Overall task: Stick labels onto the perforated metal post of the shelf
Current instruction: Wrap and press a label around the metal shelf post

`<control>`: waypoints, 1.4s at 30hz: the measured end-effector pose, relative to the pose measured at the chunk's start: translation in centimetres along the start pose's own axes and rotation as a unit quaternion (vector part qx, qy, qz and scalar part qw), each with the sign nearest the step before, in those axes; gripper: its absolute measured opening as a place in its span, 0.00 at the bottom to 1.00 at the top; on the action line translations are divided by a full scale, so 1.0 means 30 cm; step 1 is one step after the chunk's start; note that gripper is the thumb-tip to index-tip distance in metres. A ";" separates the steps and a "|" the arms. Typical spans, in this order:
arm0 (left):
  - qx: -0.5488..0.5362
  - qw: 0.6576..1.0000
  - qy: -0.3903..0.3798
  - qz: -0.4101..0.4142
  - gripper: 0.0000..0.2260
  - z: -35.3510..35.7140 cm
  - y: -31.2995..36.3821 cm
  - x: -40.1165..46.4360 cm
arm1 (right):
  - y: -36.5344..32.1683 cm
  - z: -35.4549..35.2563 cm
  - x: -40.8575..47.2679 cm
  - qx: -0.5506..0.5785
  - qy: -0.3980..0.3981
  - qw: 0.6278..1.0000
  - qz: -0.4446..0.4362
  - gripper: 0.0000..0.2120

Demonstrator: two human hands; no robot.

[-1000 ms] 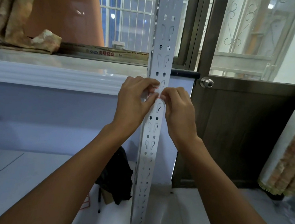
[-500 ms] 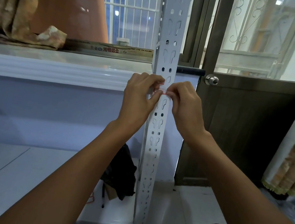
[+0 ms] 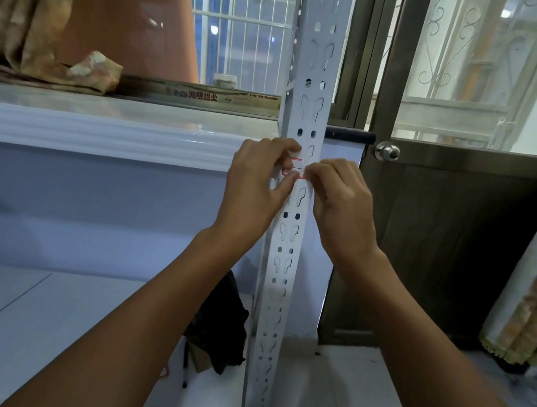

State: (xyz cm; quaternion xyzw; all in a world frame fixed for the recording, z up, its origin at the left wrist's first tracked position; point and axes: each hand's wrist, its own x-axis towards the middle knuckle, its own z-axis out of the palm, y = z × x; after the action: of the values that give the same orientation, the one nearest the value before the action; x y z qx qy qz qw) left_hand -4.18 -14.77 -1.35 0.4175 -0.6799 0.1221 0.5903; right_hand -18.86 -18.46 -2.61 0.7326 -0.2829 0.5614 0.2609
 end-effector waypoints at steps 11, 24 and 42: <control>0.021 0.999 0.017 0.029 0.08 0.017 -0.020 -0.005 | -0.044 0.030 0.027 0.022 -0.040 0.993 0.107 0.04; 0.054 0.997 0.022 0.052 0.05 0.016 -0.027 -0.007 | -0.012 -0.021 -0.024 0.082 -0.047 0.990 0.106 0.05; 0.153 0.978 -0.084 0.116 0.13 -0.015 0.003 -0.044 | -0.048 -0.058 0.011 0.027 -0.072 0.995 0.065 0.05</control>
State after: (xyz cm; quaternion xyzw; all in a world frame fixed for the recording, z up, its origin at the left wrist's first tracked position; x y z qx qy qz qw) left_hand -3.97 -13.87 -2.38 0.4294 -0.7444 0.2567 0.4422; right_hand -18.94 -16.27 -1.97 0.7579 -0.3326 0.5308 0.1826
